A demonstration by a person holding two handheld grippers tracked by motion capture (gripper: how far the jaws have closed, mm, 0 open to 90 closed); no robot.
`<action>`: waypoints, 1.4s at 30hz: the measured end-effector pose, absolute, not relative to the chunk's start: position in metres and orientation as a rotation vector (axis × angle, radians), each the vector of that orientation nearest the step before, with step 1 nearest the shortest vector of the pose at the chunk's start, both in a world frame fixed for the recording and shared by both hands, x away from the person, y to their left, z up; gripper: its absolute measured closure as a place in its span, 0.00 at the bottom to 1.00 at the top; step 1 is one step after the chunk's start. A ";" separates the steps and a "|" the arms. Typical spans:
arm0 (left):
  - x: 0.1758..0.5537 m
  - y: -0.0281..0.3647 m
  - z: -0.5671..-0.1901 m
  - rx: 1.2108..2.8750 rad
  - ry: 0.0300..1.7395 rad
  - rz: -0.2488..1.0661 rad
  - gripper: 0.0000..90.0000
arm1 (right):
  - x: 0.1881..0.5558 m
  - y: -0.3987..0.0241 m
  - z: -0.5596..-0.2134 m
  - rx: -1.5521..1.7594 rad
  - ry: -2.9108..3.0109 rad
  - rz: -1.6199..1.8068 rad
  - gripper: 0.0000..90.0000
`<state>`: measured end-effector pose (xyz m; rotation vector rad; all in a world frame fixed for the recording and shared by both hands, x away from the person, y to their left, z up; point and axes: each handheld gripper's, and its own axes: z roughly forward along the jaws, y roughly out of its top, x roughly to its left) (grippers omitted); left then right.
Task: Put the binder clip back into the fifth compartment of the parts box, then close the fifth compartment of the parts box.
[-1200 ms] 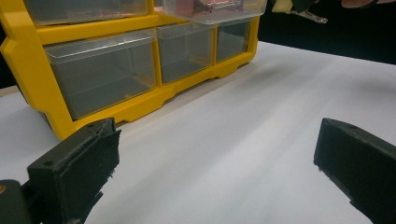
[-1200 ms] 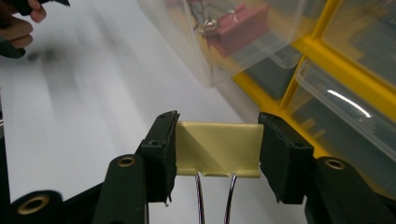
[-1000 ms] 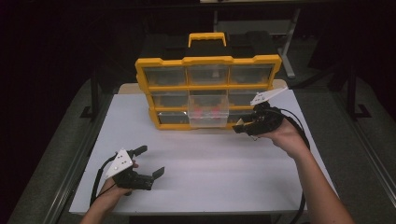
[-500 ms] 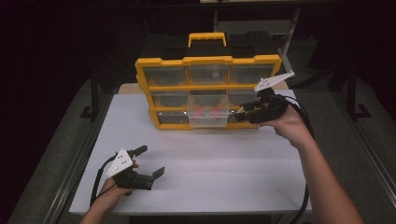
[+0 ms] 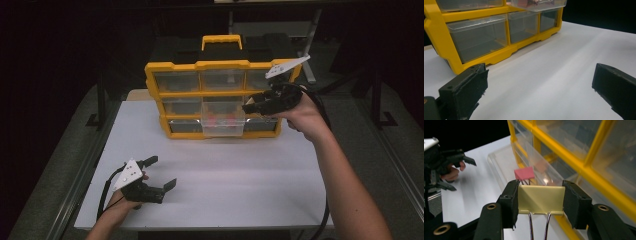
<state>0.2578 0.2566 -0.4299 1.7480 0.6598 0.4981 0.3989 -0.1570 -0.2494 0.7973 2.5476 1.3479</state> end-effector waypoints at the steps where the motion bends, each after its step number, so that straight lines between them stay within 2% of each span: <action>1: 0.257 0.256 -0.430 1.746 0.662 0.496 0.00 | 0.400 -0.153 -0.247 0.808 2.554 1.353 0.54; 11: 0.257 0.255 -0.430 1.744 0.661 0.494 0.00 | 0.413 -0.119 -0.238 0.744 2.603 1.345 0.54; 24: 0.256 0.256 -0.429 1.740 0.663 0.492 0.00 | 0.428 -0.090 -0.251 0.706 2.657 1.343 0.54; 27: 0.256 0.257 -0.429 1.741 0.661 0.494 0.00 | 0.429 -0.086 -0.254 0.705 2.655 1.328 0.47; 29: 0.256 0.257 -0.429 1.744 0.662 0.495 0.00 | 0.429 -0.086 -0.254 0.721 2.657 1.340 0.47; 30: 0.256 0.257 -0.429 1.743 0.662 0.495 0.00 | 0.428 -0.086 -0.254 0.718 2.657 1.341 0.49; 33: 0.256 0.257 -0.429 1.742 0.658 0.498 0.00 | 0.421 -0.089 -0.251 0.704 2.664 1.358 0.66; 36: 0.256 0.257 -0.429 1.742 0.657 0.498 0.00 | 0.413 -0.090 -0.250 0.684 2.671 1.362 0.77; 42: 0.256 0.257 -0.429 1.742 0.663 0.496 0.00 | 0.396 -0.093 -0.250 0.636 2.690 1.369 0.91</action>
